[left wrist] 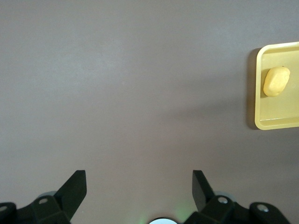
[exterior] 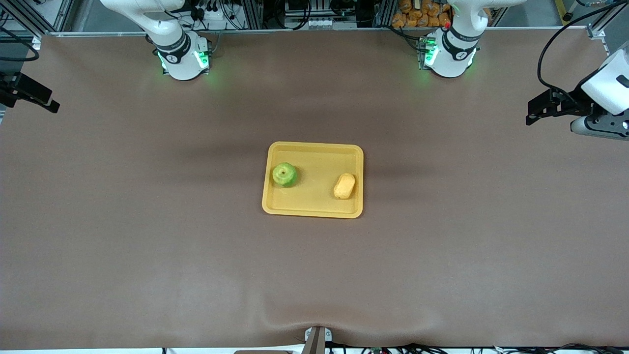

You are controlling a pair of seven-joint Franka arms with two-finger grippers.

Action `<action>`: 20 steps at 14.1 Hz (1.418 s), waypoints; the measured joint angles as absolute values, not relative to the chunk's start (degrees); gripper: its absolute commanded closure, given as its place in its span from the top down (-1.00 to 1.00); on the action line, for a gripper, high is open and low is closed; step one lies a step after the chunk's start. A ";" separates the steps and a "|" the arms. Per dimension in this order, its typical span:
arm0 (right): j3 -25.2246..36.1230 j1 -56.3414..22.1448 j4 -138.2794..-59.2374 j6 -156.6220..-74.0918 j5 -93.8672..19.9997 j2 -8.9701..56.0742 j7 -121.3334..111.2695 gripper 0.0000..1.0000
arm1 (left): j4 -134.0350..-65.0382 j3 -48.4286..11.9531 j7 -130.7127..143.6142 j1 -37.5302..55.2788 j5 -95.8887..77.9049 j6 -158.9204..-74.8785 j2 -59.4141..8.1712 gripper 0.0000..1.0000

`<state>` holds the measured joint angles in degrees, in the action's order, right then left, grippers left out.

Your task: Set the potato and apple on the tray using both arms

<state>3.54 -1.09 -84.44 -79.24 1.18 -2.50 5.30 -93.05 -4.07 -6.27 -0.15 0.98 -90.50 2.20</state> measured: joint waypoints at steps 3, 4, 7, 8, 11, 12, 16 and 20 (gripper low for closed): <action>3.03 -1.25 -84.44 -79.27 2.31 -2.43 1.83 1.00 | -93.05 -4.05 -6.27 -0.16 0.99 -90.49 2.20 1.00; 3.06 -1.25 -84.44 -79.29 2.31 -2.43 1.28 1.00 | -93.03 -3.97 -6.27 -0.19 0.99 -90.49 2.20 1.00; 3.22 -1.25 -84.44 -79.34 0.34 -2.42 0.88 1.00 | -92.91 -3.56 -6.32 -0.81 0.99 -90.48 2.20 1.00; 3.38 -1.25 -84.44 -79.38 -0.08 -2.42 0.83 1.00 | -92.92 -3.54 -6.52 -1.06 0.99 -90.45 2.20 1.00; 3.61 -1.25 -84.44 -79.39 -0.64 -2.42 0.70 1.00 | -92.93 -3.64 -7.21 -1.14 0.99 -90.43 2.19 1.00; 3.61 -1.25 -84.44 -79.39 -0.76 -2.42 0.69 1.00 | -92.93 -3.70 -7.21 -1.14 0.99 -90.43 2.19 1.00; 3.60 -1.25 -84.44 -79.37 -0.89 -2.41 0.65 1.00 | -92.96 -3.88 -7.39 -1.12 0.99 -90.43 2.11 1.00; 3.59 -1.26 -84.44 -79.17 -0.92 -2.37 0.62 1.00 | -92.96 -5.40 -7.44 -0.83 2.92 -90.17 2.11 1.00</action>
